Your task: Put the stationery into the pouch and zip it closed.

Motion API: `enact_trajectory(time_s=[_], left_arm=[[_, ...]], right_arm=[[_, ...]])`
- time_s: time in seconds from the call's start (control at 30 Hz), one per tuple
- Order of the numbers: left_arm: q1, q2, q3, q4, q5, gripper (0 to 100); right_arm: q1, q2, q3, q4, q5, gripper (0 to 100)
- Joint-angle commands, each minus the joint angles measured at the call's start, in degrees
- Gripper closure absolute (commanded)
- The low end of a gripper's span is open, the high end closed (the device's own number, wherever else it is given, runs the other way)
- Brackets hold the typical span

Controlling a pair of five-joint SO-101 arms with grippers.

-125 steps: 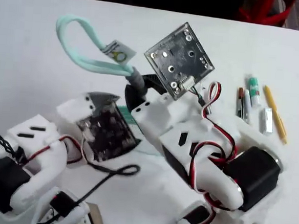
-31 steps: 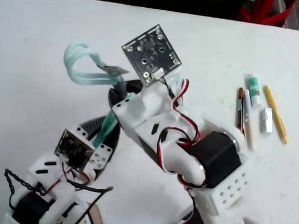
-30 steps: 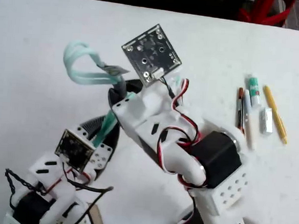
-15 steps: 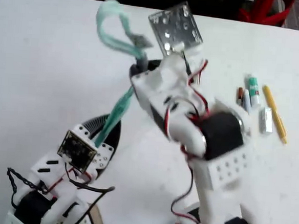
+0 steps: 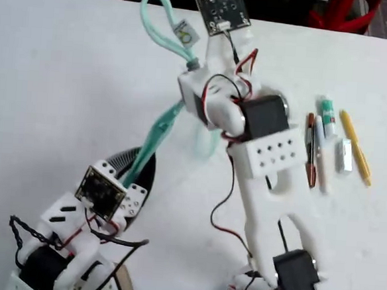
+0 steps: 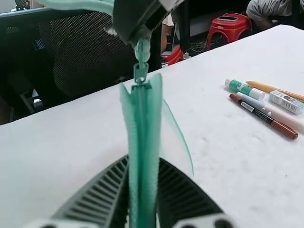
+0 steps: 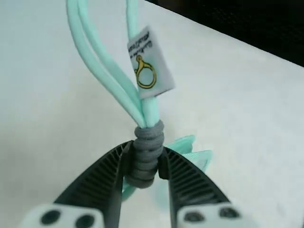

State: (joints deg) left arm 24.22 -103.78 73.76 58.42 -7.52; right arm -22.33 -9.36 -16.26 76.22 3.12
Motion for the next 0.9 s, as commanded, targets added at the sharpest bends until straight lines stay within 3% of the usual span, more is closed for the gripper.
enact_trajectory(time_s=[0.0, 0.17, 0.3, 0.47, 0.73, 0.87], left_arm=[[0.3, 0.7, 0.7, 1.8, -0.6, 98], [0.0, 0.6, -1.7, 0.7, -0.8, 95], [0.0, 0.6, -5.0, 1.1, 0.6, 72], [0.0, 0.6, -6.2, 3.4, -0.6, 73], [0.0, 0.6, -9.8, 9.1, -1.3, 73], [0.0, 0.6, -9.9, 9.6, -7.8, 73]], right_arm=[[5.2, 2.9, 1.8, -5.7, 0.4, 98.1], [2.6, 1.7, 5.7, -4.3, -1.4, 98.1], [-1.5, -6.2, 6.0, -0.6, -1.9, 98.1], [-5.3, -13.7, 7.9, 4.5, -1.9, 98.1], [-9.8, -20.5, 20.6, 2.0, -2.4, 98.1], [-13.1, -25.3, 24.5, 1.2, -2.5, 98.1]])
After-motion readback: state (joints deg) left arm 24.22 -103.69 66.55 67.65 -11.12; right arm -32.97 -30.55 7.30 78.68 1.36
